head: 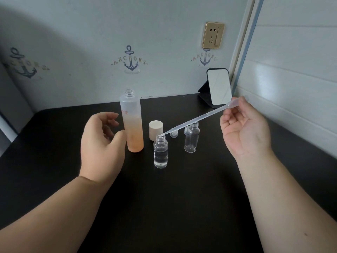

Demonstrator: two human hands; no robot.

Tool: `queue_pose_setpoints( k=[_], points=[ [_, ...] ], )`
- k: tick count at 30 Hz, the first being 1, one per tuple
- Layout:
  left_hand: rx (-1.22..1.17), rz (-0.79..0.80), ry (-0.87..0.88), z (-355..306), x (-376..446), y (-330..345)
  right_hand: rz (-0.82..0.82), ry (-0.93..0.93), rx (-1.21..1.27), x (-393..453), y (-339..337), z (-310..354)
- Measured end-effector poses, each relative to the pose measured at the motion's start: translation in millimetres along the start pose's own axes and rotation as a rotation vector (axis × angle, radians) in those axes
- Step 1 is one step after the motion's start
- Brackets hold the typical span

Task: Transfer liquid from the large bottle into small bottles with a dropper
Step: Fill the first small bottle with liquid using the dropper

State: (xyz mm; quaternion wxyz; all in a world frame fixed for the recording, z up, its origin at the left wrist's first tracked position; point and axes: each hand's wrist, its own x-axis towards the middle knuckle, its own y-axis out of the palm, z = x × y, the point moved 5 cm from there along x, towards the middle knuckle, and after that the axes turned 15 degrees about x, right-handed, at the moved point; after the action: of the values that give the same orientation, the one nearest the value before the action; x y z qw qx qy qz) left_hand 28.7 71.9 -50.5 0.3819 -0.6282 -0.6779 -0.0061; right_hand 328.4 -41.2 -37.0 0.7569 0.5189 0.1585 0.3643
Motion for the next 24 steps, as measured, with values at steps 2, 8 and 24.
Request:
queue_pose_setpoints(
  k=[2,8,24],
  points=[
    [-0.022,0.021,0.062,-7.1,-5.7,-2.2,0.006,0.001,-0.007,-0.2,0.4,0.2],
    [-0.082,0.385,0.196,-17.1,-15.0,17.7,0.031,-0.003,-0.023,-0.8,2.2,0.6],
    [0.191,0.674,0.376,-19.0,-17.3,48.8,0.069,-0.063,-0.079,0.4,3.8,3.6]
  ],
)
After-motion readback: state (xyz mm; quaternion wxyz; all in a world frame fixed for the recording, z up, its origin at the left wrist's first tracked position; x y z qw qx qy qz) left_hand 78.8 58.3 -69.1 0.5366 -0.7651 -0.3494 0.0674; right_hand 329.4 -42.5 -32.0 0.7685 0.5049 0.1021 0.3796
